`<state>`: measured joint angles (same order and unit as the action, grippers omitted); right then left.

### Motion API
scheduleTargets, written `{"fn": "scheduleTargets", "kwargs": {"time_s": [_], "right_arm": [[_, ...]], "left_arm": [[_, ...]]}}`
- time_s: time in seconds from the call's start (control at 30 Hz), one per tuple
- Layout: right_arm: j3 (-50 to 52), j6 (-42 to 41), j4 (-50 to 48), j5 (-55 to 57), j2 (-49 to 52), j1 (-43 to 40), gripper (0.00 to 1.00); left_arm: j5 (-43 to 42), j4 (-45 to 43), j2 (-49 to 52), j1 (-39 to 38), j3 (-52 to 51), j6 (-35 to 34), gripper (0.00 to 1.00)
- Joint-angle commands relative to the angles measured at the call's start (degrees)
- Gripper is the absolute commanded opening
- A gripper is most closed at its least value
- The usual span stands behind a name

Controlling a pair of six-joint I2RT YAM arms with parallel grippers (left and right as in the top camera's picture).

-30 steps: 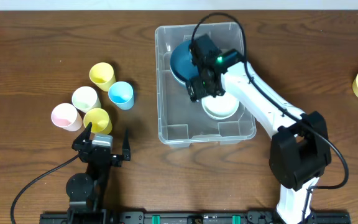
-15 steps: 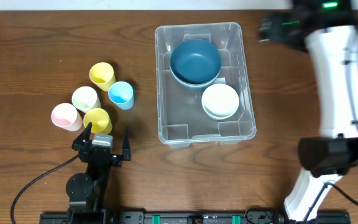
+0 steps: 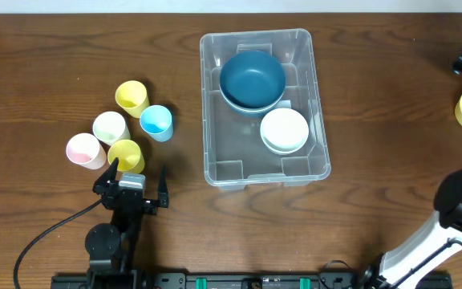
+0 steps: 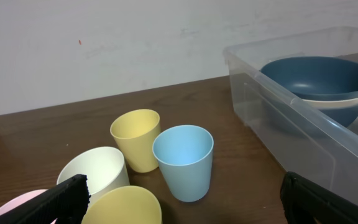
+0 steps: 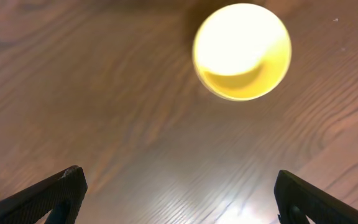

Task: Pack container
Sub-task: 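Move the right gripper to the yellow bowl on the right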

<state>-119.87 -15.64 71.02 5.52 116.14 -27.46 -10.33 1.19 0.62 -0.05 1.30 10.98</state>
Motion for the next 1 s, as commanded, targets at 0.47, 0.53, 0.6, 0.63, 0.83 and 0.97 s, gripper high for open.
{"fn": "scheduleTargets", "kwargs": {"time_s": [0.47,0.53,0.6,0.63,0.83,0.97], "right_arm": [[1.11,21.94,-8.52,-1.9,13.77,-5.11,0.99],[1.11,23.08,-9.07,-1.95,15.78,-5.2,0.99],[1.11,23.93,-9.57,-1.95,17.62,-5.27,0.99],[1.11,24.59,-9.75,-1.95,18.36,-5.27,0.99],[1.11,26.64,-10.99,-1.97,21.64,-5.27,0.98],[1.11,26.67,-11.89,-2.8,21.79,-5.14,0.94]], "left_arm": [[-0.81,1.75,-0.28,0.26,-1.07,0.55,0.98],[-0.81,1.75,-0.28,0.26,-1.07,0.55,0.98],[-0.81,1.75,-0.28,0.26,-1.07,0.55,0.98],[-0.81,1.75,-0.28,0.26,-1.07,0.55,0.98],[-0.81,1.75,-0.28,0.26,-1.07,0.55,0.98],[-0.81,1.75,-0.28,0.26,-1.07,0.55,0.98]]}}
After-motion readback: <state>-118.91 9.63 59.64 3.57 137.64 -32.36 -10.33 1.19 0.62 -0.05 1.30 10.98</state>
